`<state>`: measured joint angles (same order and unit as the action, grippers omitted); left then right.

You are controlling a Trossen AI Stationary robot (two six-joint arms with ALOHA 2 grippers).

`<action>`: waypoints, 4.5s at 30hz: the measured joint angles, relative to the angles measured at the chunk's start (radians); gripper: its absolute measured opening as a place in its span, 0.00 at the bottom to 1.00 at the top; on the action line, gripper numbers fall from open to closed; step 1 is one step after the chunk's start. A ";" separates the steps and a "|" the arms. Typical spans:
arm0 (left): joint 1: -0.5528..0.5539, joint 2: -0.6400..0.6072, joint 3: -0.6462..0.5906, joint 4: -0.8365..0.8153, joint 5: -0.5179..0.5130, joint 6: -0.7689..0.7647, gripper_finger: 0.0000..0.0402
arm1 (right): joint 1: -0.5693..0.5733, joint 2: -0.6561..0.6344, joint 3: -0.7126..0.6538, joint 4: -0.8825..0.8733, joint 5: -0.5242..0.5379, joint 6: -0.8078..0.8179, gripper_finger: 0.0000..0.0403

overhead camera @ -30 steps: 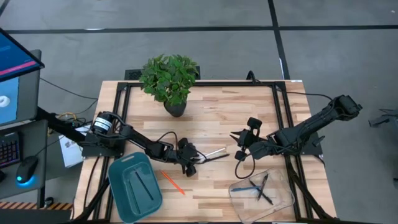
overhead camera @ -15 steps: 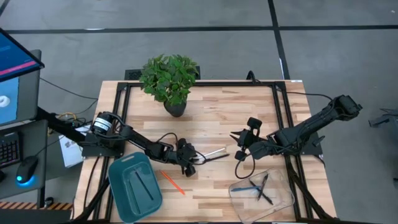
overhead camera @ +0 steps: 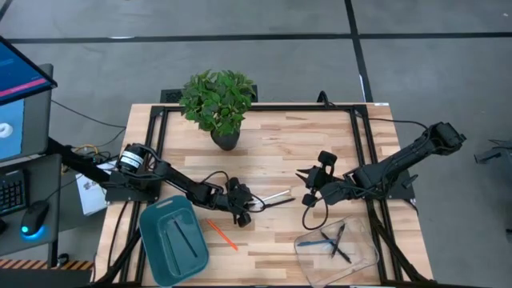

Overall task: Sort pens & pencils
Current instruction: Put the white pencil into the blue bin

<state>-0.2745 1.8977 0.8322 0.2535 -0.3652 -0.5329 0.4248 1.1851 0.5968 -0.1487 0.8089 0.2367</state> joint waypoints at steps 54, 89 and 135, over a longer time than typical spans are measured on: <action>0.095 0.126 0.001 0.226 0.168 0.147 0.23 | 0.000 0.000 0.000 -0.001 -0.022 -0.001 0.19; 0.136 0.125 0.001 0.211 0.226 0.167 0.23 | 0.000 0.000 0.000 0.007 -0.023 -0.002 0.19; 0.155 0.167 0.008 0.284 0.300 0.131 0.13 | 0.000 0.000 0.000 0.015 -0.023 -0.009 0.19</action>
<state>-0.1195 2.0647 0.8406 0.5376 -0.0652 -0.4019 0.4248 1.1851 0.5972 -0.1337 0.7860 0.2276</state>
